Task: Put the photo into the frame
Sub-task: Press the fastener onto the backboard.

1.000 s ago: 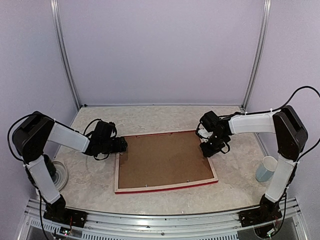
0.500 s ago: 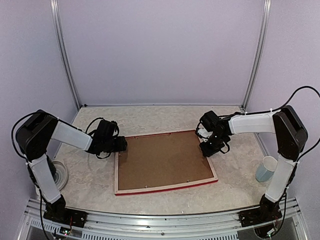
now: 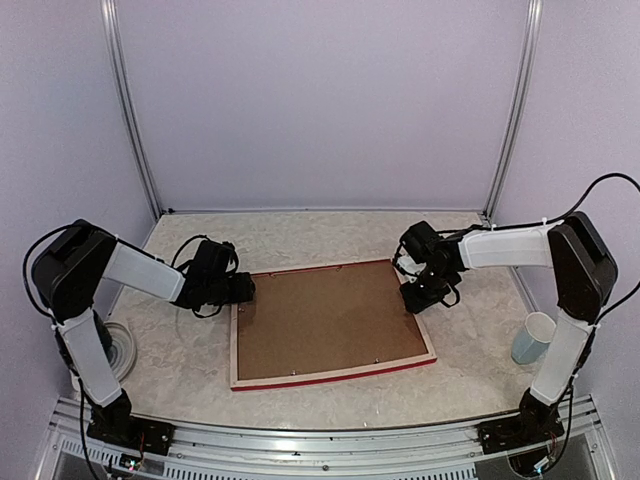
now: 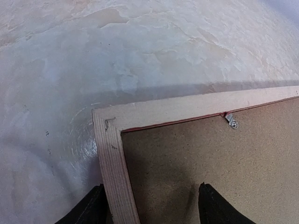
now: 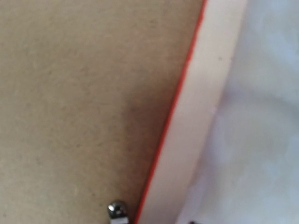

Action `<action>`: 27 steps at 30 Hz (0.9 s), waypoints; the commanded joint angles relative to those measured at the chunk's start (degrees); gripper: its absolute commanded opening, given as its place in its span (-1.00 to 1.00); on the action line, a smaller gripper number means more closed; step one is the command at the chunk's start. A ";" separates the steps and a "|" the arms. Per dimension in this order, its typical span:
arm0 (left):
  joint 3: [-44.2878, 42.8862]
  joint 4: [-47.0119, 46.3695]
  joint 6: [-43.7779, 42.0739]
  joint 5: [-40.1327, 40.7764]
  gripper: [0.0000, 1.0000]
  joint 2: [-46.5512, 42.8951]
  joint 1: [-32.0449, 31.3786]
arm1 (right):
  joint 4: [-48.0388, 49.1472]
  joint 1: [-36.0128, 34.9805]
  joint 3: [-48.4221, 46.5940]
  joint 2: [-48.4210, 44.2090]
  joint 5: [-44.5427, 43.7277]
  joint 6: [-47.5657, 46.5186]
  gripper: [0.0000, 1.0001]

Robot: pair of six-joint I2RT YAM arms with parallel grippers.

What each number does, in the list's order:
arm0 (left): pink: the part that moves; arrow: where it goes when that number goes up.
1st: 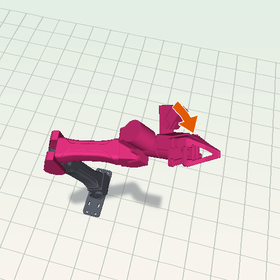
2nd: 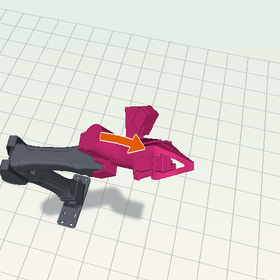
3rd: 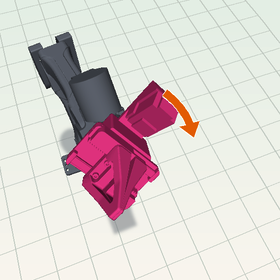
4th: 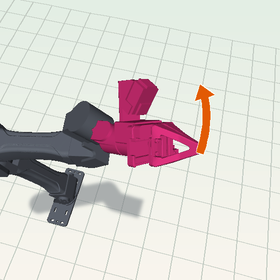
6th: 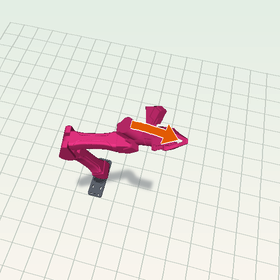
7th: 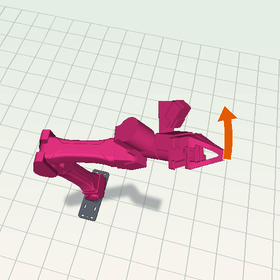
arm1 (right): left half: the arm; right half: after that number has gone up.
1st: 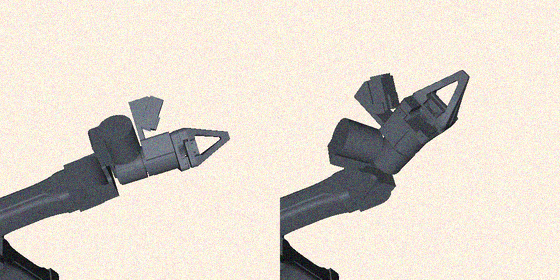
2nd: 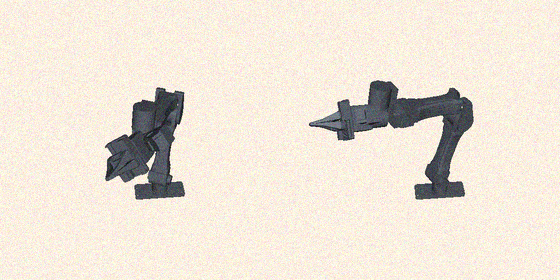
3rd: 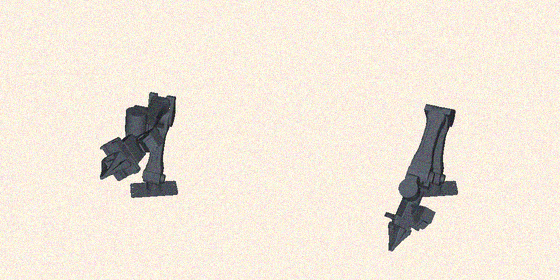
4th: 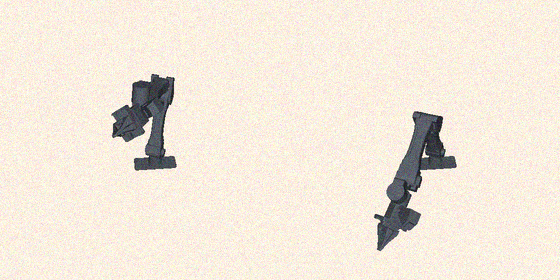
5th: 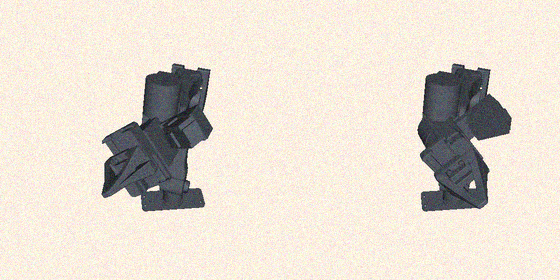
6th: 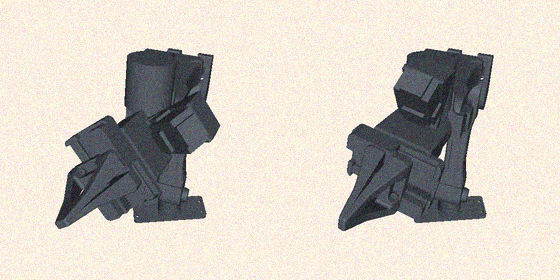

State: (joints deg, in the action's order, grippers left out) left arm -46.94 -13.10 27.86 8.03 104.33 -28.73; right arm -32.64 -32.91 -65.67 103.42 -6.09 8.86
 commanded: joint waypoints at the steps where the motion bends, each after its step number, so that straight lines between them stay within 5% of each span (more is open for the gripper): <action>1: 3.34 4.10 1.11 -1.34 0.36 -0.33 -0.23 | 1.13 -0.66 0.66 -4.99 -2.10 1.99 -0.18; 17: 11.61 -3.68 2.26 0.24 0.78 -12.18 0.25 | 8.74 -0.67 11.52 -20.32 -0.57 6.89 0.36; 22: 13.88 -6.89 1.78 0.21 0.98 -15.17 -1.21 | 11.14 -0.62 15.00 -23.38 0.14 7.81 0.84; 27: 14.20 -8.20 0.19 2.95 0.98 -17.22 -5.33 | 12.52 -0.67 17.42 -26.01 0.17 8.34 0.89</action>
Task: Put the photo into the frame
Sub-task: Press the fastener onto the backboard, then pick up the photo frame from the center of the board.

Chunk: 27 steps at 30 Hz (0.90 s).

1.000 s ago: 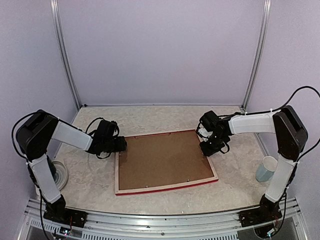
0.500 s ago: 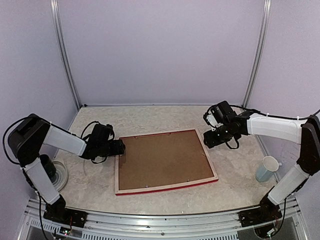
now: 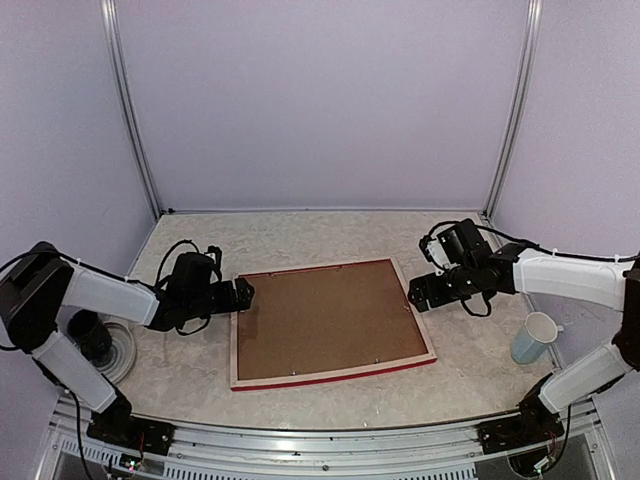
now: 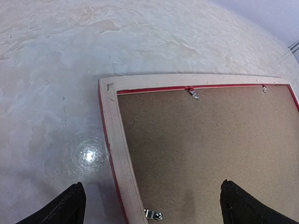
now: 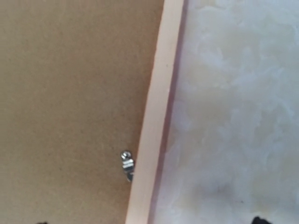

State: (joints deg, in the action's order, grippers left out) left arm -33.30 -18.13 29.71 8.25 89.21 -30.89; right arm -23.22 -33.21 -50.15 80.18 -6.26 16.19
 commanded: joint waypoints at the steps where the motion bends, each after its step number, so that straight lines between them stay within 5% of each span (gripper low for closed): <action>1: 0.48 -3.10 -2.02 3.97 0.98 -2.39 -4.40 | 3.36 -0.36 2.50 -3.58 0.15 1.31 0.91; 7: -1.10 -2.41 -4.99 10.17 0.98 -2.90 -11.10 | 5.67 -0.05 6.14 -6.27 -1.44 2.25 0.98; 16: -1.55 -1.70 -9.72 8.89 0.98 -5.56 -16.19 | 7.82 1.36 9.07 -8.58 -1.46 2.69 0.98; 27: -4.49 3.61 -20.53 9.41 0.98 -6.72 -31.77 | 9.48 2.74 10.24 -10.24 1.04 3.11 0.98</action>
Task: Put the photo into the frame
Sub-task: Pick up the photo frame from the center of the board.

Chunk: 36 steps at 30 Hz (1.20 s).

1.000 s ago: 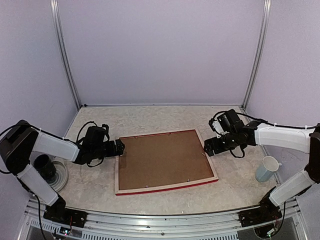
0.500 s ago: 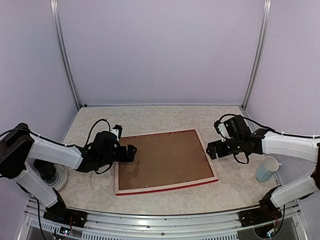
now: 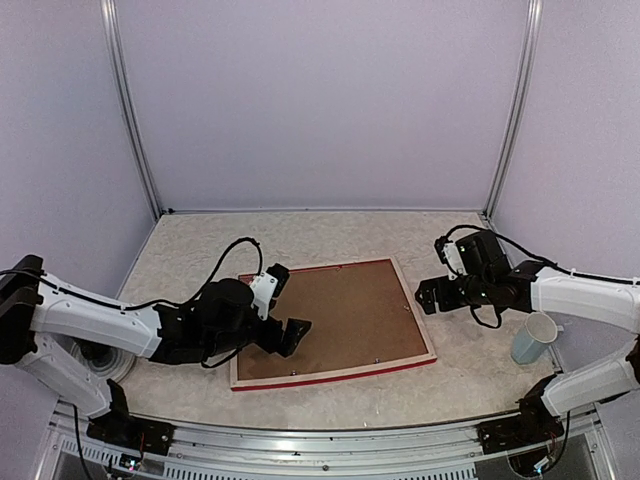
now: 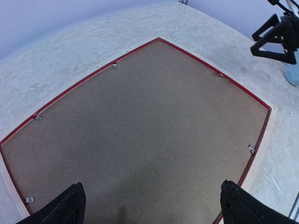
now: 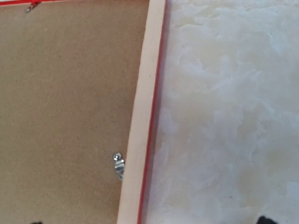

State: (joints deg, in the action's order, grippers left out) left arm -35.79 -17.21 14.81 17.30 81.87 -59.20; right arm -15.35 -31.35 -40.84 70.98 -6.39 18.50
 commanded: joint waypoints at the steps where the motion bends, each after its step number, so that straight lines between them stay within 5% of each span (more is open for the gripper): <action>1: -2.27 2.71 -6.79 -0.44 0.98 0.92 -4.37 | 1.67 1.00 1.08 -1.02 1.40 0.92 0.98; 9: -2.05 -0.99 -13.56 -10.63 0.98 2.39 -6.48 | 3.34 1.47 3.38 -2.26 5.41 1.64 0.98; 25: -2.72 -5.60 -31.27 -7.31 0.98 9.15 -12.04 | 17.14 1.65 13.90 -7.83 14.40 8.42 0.98; 36: -3.62 -4.13 -34.78 -13.96 0.86 12.04 -12.08 | 19.41 1.73 15.04 -5.38 17.49 11.05 0.98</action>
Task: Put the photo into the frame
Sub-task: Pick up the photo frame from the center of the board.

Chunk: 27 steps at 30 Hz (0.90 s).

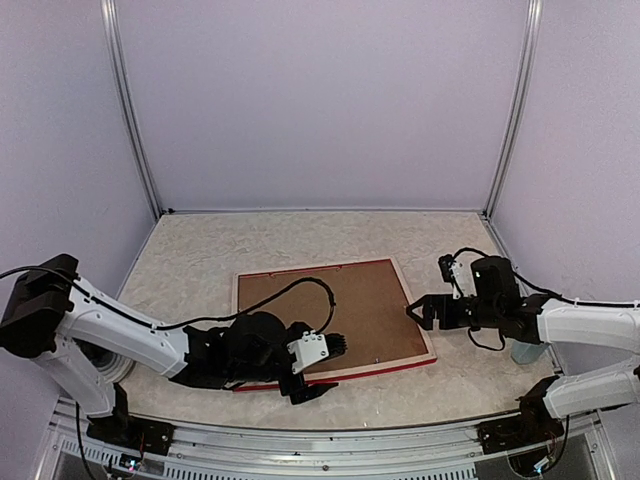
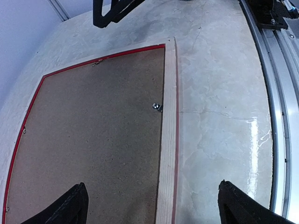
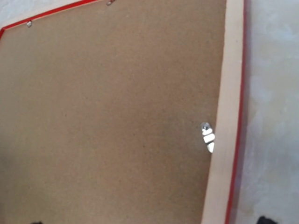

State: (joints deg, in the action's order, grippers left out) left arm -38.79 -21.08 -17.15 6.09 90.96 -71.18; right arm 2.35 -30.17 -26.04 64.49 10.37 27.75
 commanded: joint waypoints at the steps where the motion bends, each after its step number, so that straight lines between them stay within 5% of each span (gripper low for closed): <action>1: -0.99 -0.06 -2.97 -2.78 0.81 3.71 -0.10 | 1.91 0.55 0.56 0.96 0.52 2.17 0.98; 27: -5.42 2.62 -0.53 -5.05 -0.07 14.19 2.71 | 1.63 1.47 2.36 -4.18 -0.71 3.74 0.95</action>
State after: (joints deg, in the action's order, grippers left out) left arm -42.65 -20.56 -18.65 2.85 103.96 -69.58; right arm 3.36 -29.45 -24.40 60.99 9.82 31.20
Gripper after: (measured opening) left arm 0.493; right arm 0.977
